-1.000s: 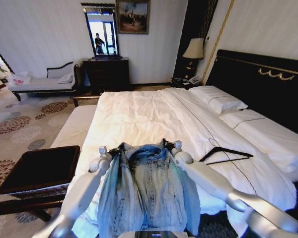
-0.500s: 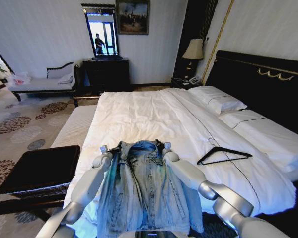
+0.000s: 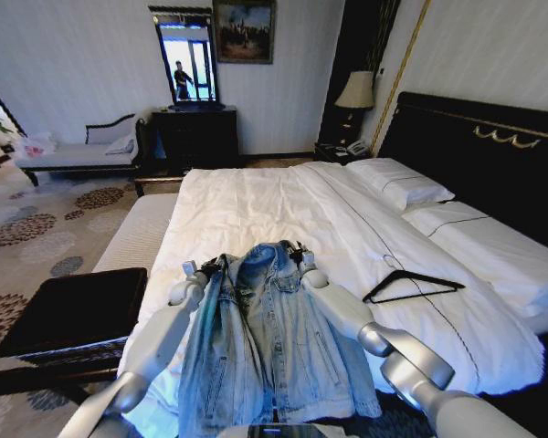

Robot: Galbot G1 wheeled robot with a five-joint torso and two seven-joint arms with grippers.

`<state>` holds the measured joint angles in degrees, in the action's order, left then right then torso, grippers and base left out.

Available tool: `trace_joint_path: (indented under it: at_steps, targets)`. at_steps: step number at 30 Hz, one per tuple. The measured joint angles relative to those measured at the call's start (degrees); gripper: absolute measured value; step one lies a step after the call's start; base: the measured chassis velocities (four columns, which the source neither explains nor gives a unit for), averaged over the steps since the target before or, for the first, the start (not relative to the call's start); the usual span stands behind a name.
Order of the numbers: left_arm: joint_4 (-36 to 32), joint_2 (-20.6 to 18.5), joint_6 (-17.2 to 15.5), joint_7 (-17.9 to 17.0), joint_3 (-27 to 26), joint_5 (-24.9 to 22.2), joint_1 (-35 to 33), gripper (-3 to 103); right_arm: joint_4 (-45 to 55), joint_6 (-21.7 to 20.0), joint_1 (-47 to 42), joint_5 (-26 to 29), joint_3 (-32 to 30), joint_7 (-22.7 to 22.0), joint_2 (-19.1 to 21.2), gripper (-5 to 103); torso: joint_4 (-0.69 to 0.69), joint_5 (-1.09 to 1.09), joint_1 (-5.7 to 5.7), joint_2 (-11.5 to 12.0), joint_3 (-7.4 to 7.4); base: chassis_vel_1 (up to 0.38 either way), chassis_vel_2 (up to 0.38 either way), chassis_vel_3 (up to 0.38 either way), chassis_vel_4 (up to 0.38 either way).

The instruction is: Pick up the clothes from the bed and hang them on the clothes hanger.

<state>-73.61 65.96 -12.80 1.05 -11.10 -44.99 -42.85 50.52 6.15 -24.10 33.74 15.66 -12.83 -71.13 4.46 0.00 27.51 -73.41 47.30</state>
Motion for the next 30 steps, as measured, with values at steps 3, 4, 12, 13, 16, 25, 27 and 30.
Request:
trace_joint_path:
  at_steps: [3, 4, 12, 13, 16, 25, 27, 30]
  targets:
    - [-2.91, -1.60, 0.08, -0.33, -1.19, -0.57, -1.42, 76, 3.76, -2.13, -1.41, 0.01, 0.24, -1.75, 3.26, 80, 0.00, 0.00, 0.00, 0.00, 0.00, 0.000, 0.000, 0.000, 0.000]
    - [-4.17, -2.06, 0.22, -0.45, -1.91, -0.91, -1.98, 81, 5.43, -2.43, -1.96, 0.16, 0.25, -2.32, 4.83, 80, 0.00, 0.00, 0.00, 0.00, 0.00, 0.000, 0.000, 0.000, 0.000]
    - [-17.77, -6.17, 3.23, -2.24, -10.61, -5.18, -7.49, 100, 27.19, 1.59, -7.70, 9.86, -1.07, -2.32, 16.57, 100, 0.01, -0.01, -0.02, 0.00, 0.00, 0.000, 0.000, 0.000, 0.000]
    - [-21.63, -7.02, 3.80, -3.14, -12.21, -5.60, -8.50, 100, 30.70, 2.14, -8.80, 12.62, -1.29, -2.01, 17.79, 100, 0.00, -0.01, -0.02, -0.01, 0.00, 0.000, 0.000, 0.000, 0.000]
    - [-29.65, -8.44, 4.10, -4.34, -15.23, -5.78, -10.42, 100, 36.96, 2.69, -11.05, 18.25, -1.57, -1.68, 19.57, 100, 0.00, -0.01, -0.03, -0.01, 0.00, 0.000, 0.000, 0.000, 0.000]
    - [-54.40, -11.53, -1.98, -11.54, -31.88, -11.97, -18.71, 100, 45.87, -0.44, -17.61, 30.91, -0.05, -3.53, 18.31, 100, -0.01, 0.01, -0.04, -0.01, 0.00, 0.000, 0.000, 0.000, 0.000]
    - [-57.48, -11.91, -4.48, -13.98, -37.21, -15.08, -21.42, 100, 43.69, -1.57, -18.82, 26.53, 0.69, -3.95, 17.03, 100, -0.01, 0.01, -0.03, -0.01, 0.00, 0.000, 0.000, 0.000, 0.000]
    - [-58.81, -11.75, -7.88, -16.55, -42.12, -15.88, -25.39, 100, 41.36, -2.44, -19.80, 19.80, 1.53, -4.27, 16.25, 100, 0.02, -0.01, -0.03, -0.01, 0.00, 0.000, 0.000, 0.000, 0.000]
